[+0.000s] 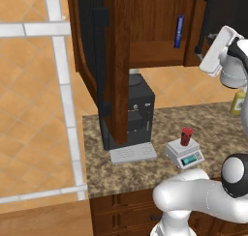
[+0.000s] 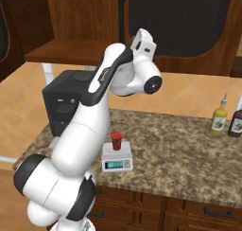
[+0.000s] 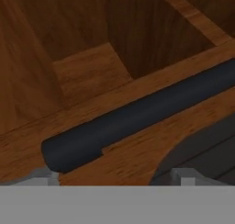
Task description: Pick the yogurt and place it on the digital scale for weighing, and close the cabinet.
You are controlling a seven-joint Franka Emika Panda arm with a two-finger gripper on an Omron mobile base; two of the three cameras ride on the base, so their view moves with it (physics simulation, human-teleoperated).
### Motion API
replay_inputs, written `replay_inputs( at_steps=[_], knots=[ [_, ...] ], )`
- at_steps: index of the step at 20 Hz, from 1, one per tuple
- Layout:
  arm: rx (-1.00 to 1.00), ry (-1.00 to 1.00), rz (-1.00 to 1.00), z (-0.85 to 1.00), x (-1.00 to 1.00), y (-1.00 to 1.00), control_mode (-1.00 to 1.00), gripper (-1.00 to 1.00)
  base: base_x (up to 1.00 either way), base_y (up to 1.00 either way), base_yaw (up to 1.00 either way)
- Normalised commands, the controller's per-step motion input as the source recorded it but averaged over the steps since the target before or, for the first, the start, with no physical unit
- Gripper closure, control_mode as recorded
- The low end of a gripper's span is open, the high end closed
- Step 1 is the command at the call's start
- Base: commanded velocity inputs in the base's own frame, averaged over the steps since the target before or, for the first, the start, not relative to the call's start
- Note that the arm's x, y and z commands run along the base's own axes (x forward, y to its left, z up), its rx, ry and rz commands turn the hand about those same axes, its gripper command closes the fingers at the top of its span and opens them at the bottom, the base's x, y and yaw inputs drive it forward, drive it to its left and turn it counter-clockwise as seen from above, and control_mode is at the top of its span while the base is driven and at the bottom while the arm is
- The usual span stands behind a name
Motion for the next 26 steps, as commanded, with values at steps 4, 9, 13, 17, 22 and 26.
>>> replay_inputs(
  at_steps=[4,9,13,17,22,26],
  knots=[
    [0.01,0.02,-0.20,-0.86,0.26,-0.76,-1.00,-1.00,0.00,0.00,0.00],
    [0.04,0.11,-0.23,-0.71,-0.08,-1.00,-1.00,-1.00,0.00,0.00,0.00],
    [0.17,-0.27,-0.04,-0.11,-1.00,-0.65,-1.00,-1.00,0.00,0.00,0.00],
    [0.18,-0.27,0.00,0.24,-1.00,-0.17,-1.00,-1.00,0.00,0.00,0.00],
    [0.02,0.03,0.01,0.28,-1.00,0.05,-1.00,-1.00,0.00,0.00,0.00],
    [-0.17,0.14,0.00,0.40,-1.00,0.08,-1.00,-1.00,0.00,0.00,0.00]
  ],
)
